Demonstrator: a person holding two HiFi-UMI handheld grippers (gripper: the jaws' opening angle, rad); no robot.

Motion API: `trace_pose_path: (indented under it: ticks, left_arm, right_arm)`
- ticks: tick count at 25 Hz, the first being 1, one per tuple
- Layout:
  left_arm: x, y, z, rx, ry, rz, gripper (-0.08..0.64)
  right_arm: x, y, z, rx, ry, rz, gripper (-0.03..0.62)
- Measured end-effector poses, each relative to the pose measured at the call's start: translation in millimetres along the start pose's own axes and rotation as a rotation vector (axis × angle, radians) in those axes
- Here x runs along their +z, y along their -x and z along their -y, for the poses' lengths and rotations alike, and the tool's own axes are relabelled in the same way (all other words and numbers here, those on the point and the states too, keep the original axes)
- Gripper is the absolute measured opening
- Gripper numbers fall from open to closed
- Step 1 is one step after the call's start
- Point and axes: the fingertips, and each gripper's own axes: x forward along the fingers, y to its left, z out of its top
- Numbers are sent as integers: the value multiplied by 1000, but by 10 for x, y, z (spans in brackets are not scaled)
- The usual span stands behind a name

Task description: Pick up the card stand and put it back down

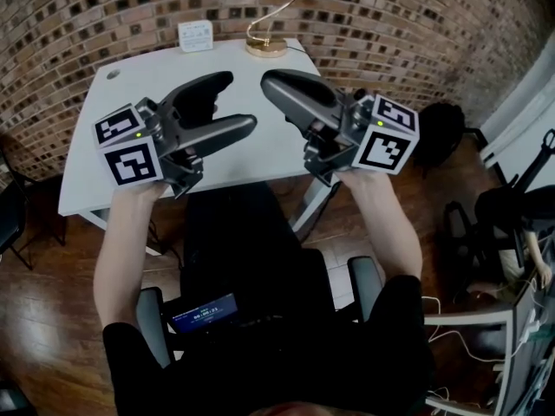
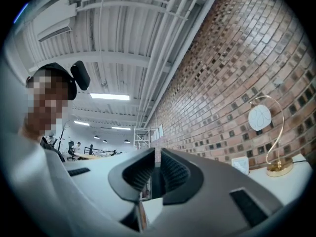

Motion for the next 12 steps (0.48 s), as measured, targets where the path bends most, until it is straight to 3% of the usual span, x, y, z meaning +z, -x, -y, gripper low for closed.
trace_pose_path:
  ticks: [12]
  left_arm:
    - [-45,-74,262,-34,-21,-2,439]
  right_arm:
    - [64,230,-328,4,51,17,49]
